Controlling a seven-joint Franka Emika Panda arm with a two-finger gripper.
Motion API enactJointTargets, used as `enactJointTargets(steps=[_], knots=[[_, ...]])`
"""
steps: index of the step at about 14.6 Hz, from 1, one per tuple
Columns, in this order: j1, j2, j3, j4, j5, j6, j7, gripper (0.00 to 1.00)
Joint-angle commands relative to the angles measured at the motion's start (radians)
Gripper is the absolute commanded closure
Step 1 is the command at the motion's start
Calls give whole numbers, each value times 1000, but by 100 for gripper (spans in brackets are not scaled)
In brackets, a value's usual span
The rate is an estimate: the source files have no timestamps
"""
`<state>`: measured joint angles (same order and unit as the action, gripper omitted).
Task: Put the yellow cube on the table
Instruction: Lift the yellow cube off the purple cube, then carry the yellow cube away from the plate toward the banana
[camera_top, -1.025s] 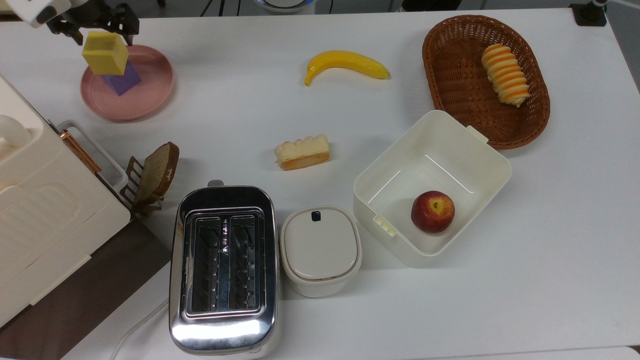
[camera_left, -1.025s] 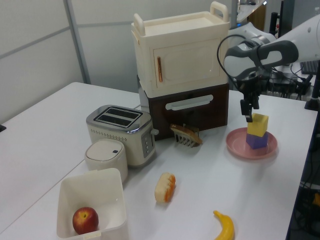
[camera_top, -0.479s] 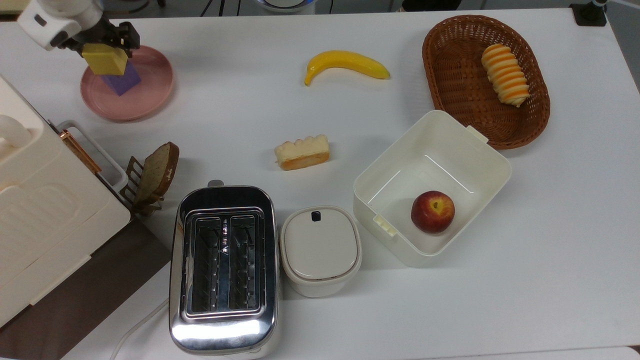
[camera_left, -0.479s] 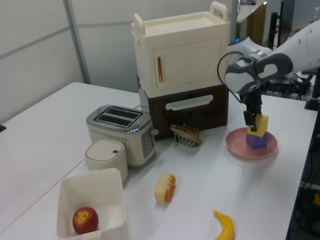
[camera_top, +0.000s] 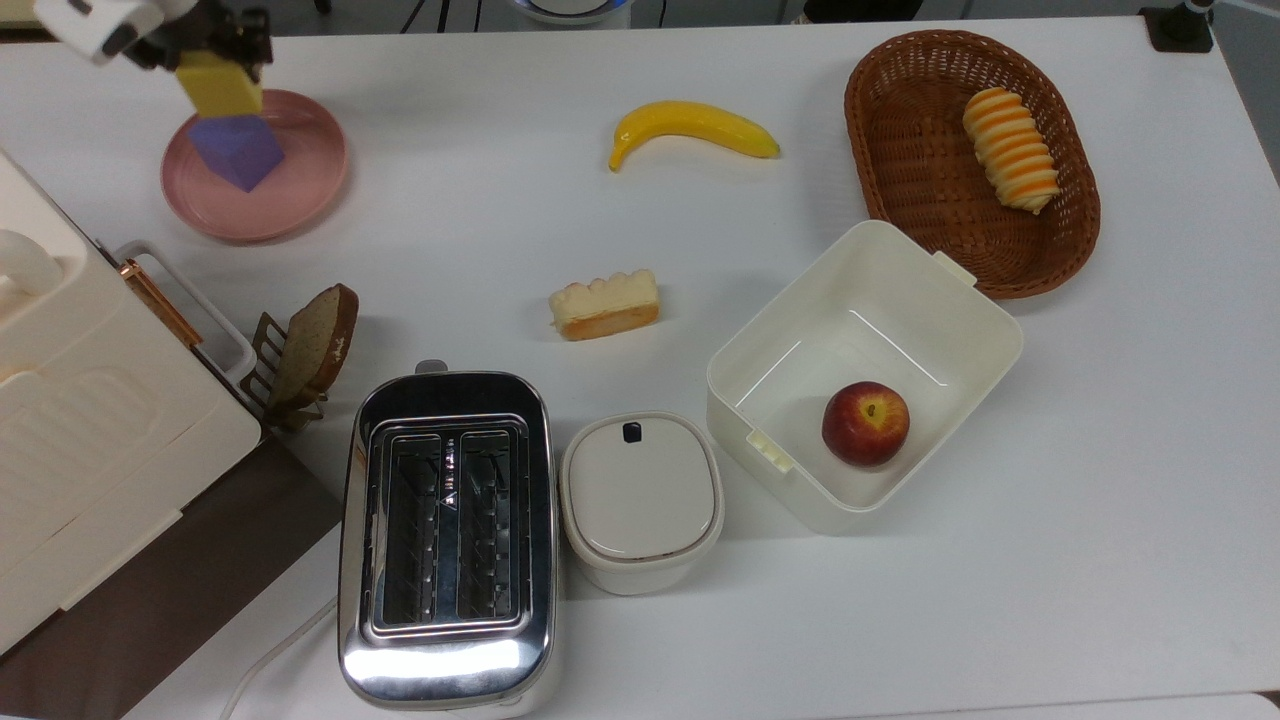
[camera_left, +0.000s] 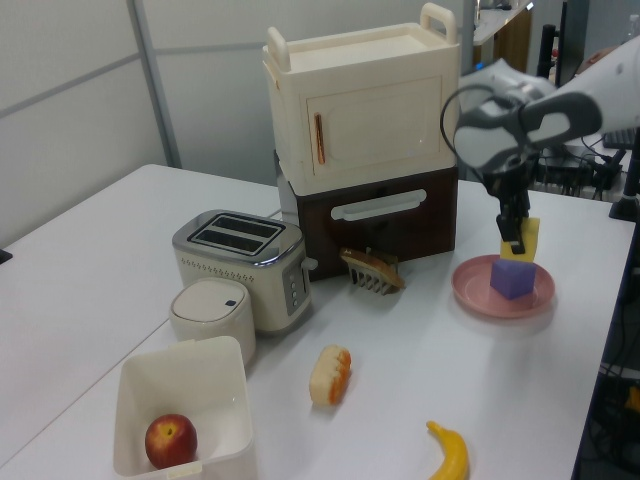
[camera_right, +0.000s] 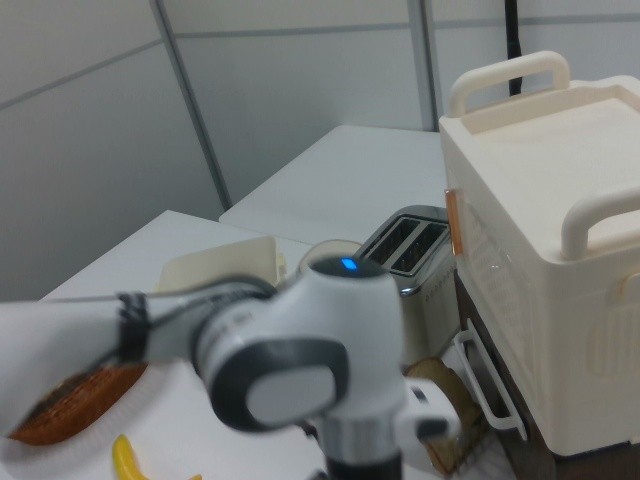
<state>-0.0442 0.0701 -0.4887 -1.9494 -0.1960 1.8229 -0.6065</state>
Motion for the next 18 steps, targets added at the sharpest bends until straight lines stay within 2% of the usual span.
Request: enactJointTargets(steps=[1, 4, 8, 9, 11, 12, 13, 16, 18], knots=[[122, -53, 94, -16, 1, -85, 188, 64], [164, -27, 253, -19, 19, -90, 402, 61], [195, -18, 425, -16, 56, -88, 600, 56], [196, 0, 471, -14, 56, -88, 651, 53], [196, 36, 547, -14, 55, -79, 746, 36], [196, 52, 568, -13, 55, -76, 773, 24], [196, 66, 584, -6, 55, -73, 786, 0], [198, 69, 628, 20, 55, -59, 832, 0], [198, 68, 637, 40, 55, -65, 864, 0]])
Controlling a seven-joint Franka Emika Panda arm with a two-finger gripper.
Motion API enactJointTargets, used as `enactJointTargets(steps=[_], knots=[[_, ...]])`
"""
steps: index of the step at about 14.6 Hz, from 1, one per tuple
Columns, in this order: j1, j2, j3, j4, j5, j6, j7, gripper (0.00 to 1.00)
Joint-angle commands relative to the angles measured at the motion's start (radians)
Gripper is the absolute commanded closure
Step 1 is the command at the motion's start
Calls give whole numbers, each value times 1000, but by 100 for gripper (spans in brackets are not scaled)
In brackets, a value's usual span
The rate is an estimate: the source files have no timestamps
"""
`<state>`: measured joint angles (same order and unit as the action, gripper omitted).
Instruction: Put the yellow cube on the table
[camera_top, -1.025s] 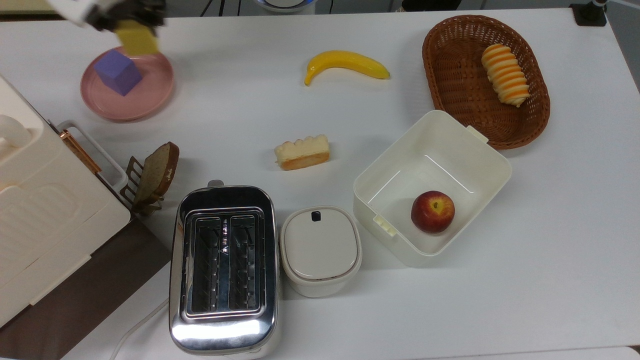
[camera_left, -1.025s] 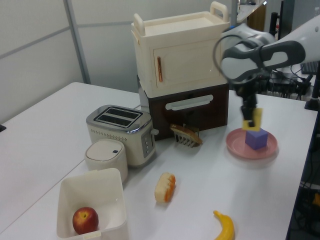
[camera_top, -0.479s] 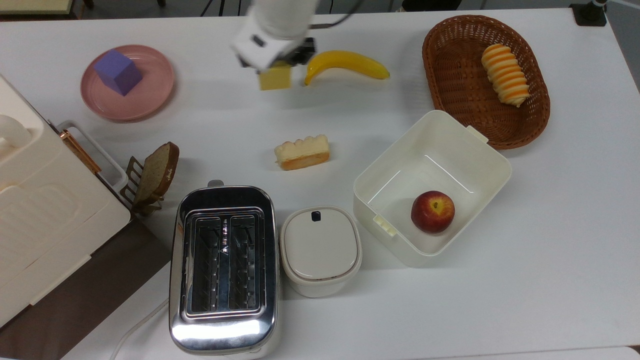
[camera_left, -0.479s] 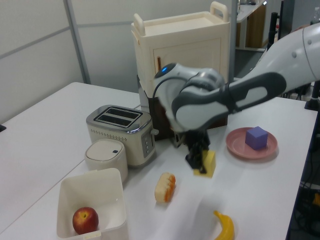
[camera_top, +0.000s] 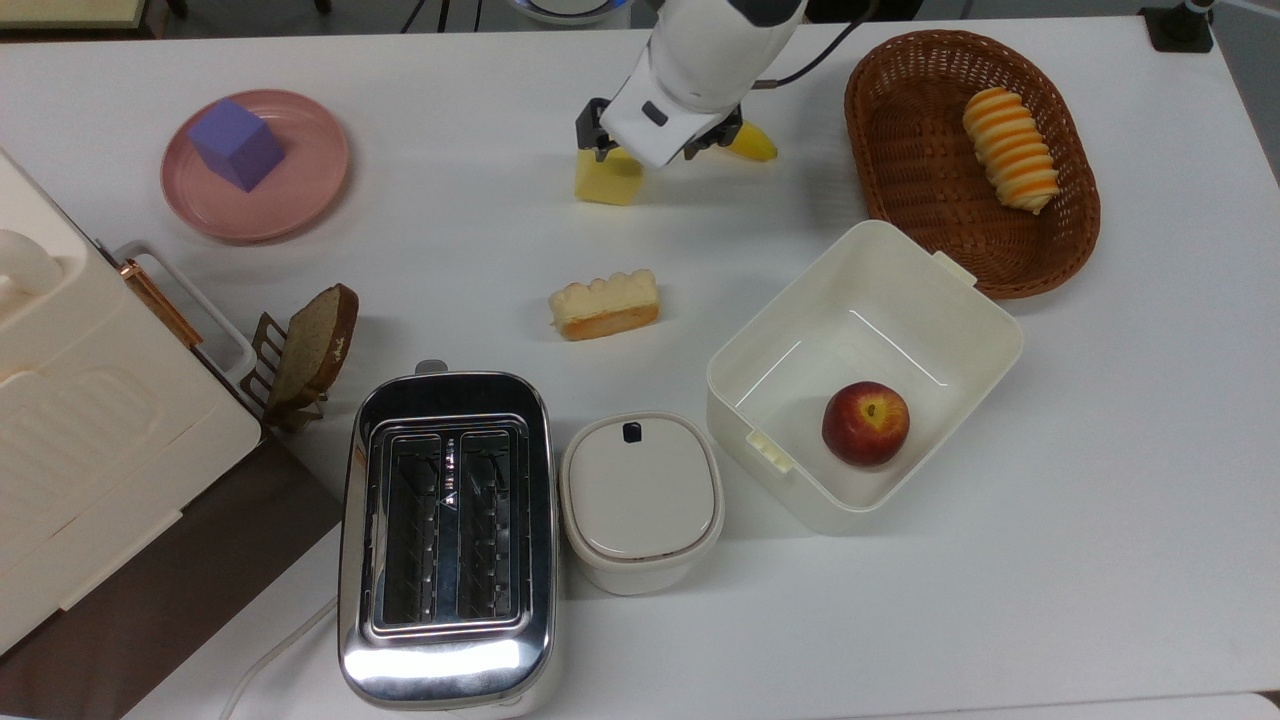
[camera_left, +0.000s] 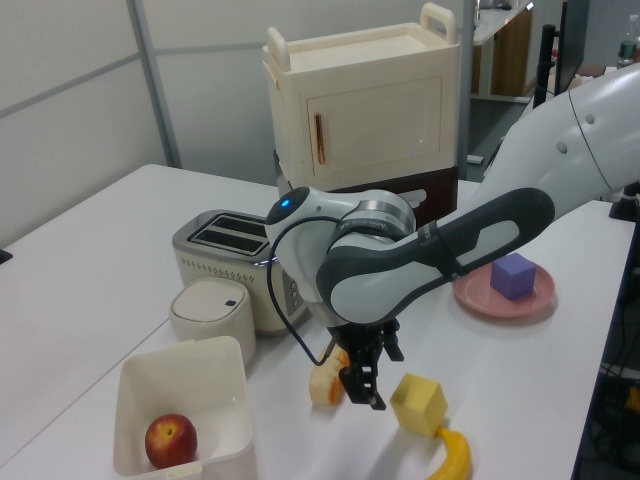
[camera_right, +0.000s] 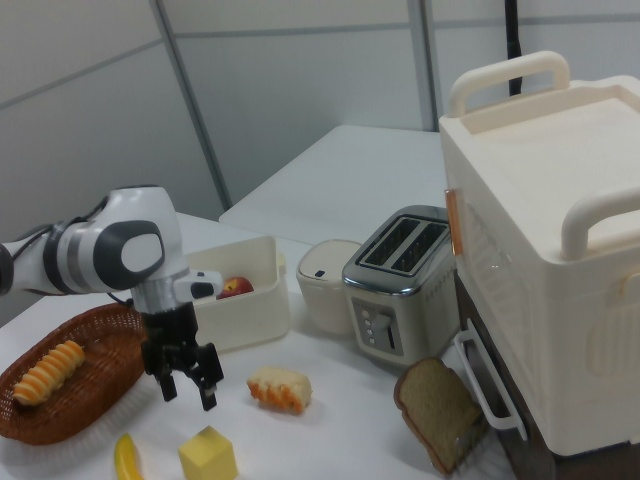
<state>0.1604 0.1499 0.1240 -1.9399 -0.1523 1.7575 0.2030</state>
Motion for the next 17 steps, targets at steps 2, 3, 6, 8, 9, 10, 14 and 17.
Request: enactJointTargets(steps=[2, 3, 6, 8, 9, 10, 14, 17], knots=[[-9, -23, 25, 55, 11, -16, 55, 0], [-19, -33, 25, 91, 11, -47, 50, 0], [-77, -41, 25, 188, 11, -92, 50, 0], [-139, -53, 25, 229, 39, -84, 46, 0], [-169, -53, 25, 254, 77, -82, 42, 0], [-188, -53, 19, 284, 109, -84, 35, 0], [-242, -78, 2, 312, 126, -99, -3, 0], [-225, -78, -53, 315, 129, -118, -31, 0]])
